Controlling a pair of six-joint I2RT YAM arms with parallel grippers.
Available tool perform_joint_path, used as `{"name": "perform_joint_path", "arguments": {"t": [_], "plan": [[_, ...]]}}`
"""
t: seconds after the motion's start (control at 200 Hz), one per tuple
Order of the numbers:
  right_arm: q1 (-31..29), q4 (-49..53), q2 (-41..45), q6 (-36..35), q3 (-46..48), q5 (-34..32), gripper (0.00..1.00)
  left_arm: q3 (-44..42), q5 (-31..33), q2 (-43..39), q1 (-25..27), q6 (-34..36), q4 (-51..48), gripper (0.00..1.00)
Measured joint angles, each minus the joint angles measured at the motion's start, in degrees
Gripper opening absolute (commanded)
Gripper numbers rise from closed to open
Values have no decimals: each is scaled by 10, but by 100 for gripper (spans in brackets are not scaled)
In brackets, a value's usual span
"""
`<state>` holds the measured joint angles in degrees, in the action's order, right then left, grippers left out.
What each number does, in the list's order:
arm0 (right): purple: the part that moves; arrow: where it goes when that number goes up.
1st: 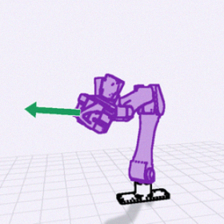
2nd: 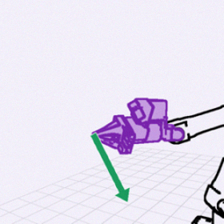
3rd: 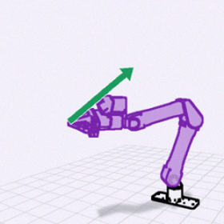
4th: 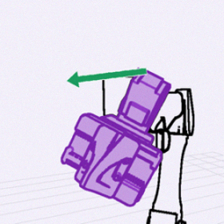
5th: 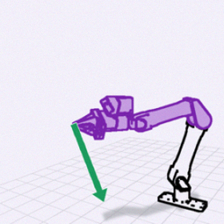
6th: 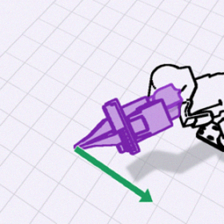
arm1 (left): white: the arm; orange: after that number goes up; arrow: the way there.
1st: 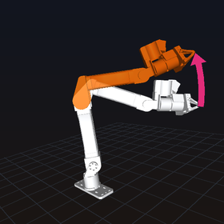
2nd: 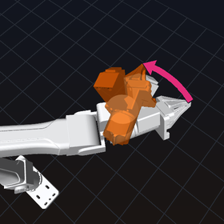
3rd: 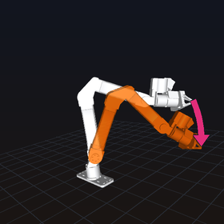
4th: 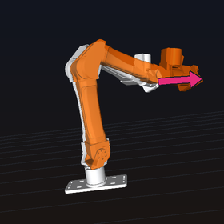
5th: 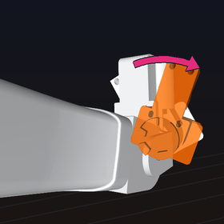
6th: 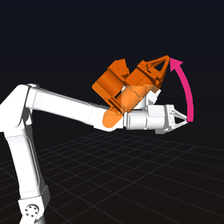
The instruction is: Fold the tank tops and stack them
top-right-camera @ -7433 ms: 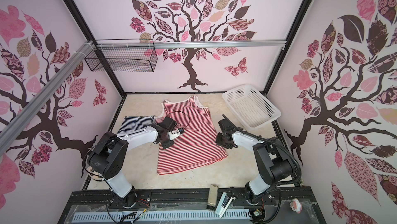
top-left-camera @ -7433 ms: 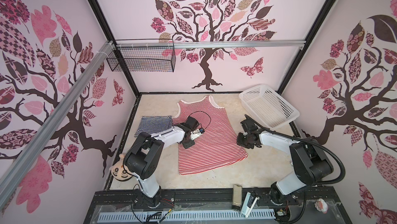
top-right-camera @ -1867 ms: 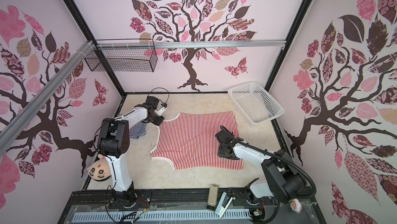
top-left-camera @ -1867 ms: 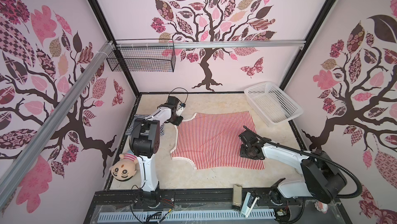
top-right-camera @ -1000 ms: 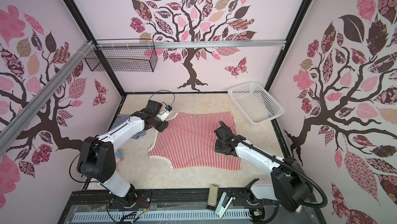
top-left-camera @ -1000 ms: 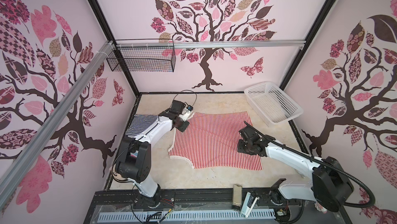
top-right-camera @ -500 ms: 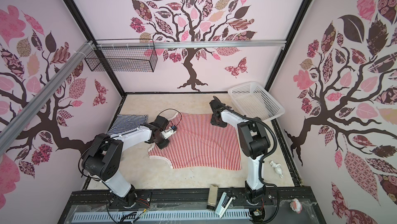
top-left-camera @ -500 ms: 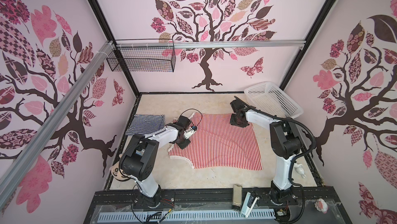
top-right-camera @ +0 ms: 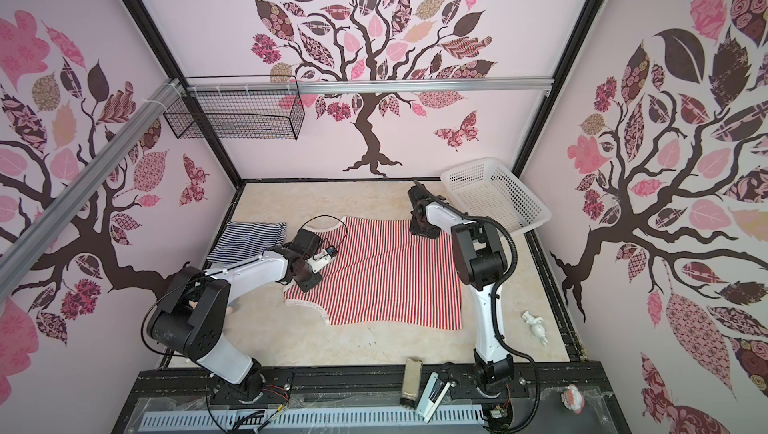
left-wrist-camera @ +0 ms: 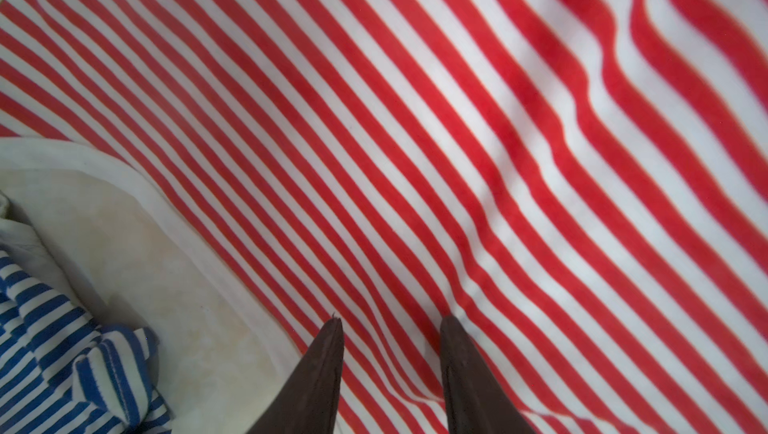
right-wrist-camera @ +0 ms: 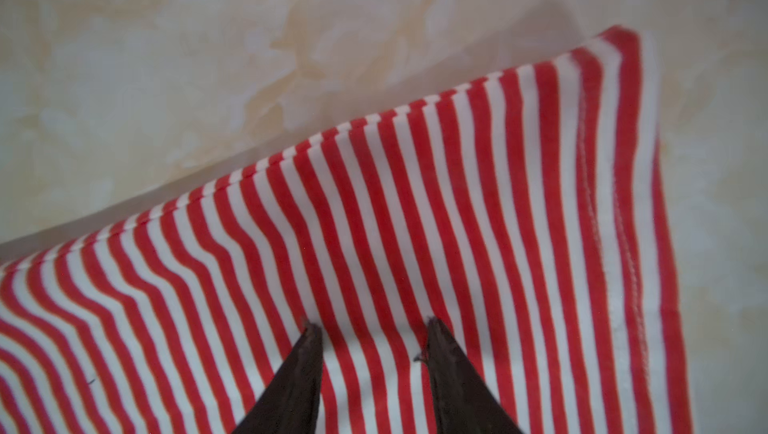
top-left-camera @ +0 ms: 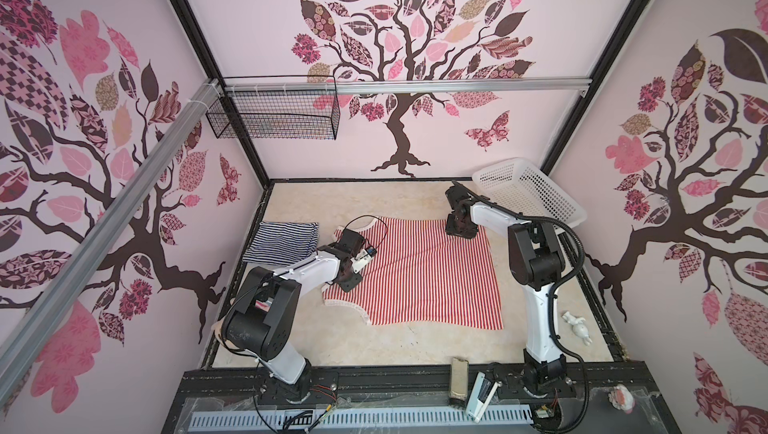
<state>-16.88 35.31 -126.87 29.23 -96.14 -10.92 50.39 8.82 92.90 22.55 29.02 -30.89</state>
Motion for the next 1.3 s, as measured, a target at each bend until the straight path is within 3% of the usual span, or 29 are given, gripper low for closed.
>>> {"name": "perform_joint_path", "arguments": {"t": [0.17, 0.335, 0.49, 0.665, 0.961, 1.151, 1.301], "plan": [[7, 7, -11, -11, -21, 14, 45, 0, 2, -4, -9, 1, -15, 43], [1, -11, 49, -19, 51, 55, 48, 0, 1, -8, -10, -3, -39, 43], [-29, -9, 189, -16, 134, 70, 49, 0, -7, -26, -12, -8, -58, 47], [-78, -19, 382, 6, 268, 51, 50, 0, -43, -113, 1, -14, -79, 52], [-88, 21, 579, 94, 575, 16, 53, -30, -90, -219, 106, -16, -73, 63], [-97, 56, 664, 152, 619, 15, 54, -84, -75, -214, 212, -9, -59, 63], [-97, 61, 685, 205, 651, 13, 53, -97, -59, -190, 262, -3, -44, 63]]}}
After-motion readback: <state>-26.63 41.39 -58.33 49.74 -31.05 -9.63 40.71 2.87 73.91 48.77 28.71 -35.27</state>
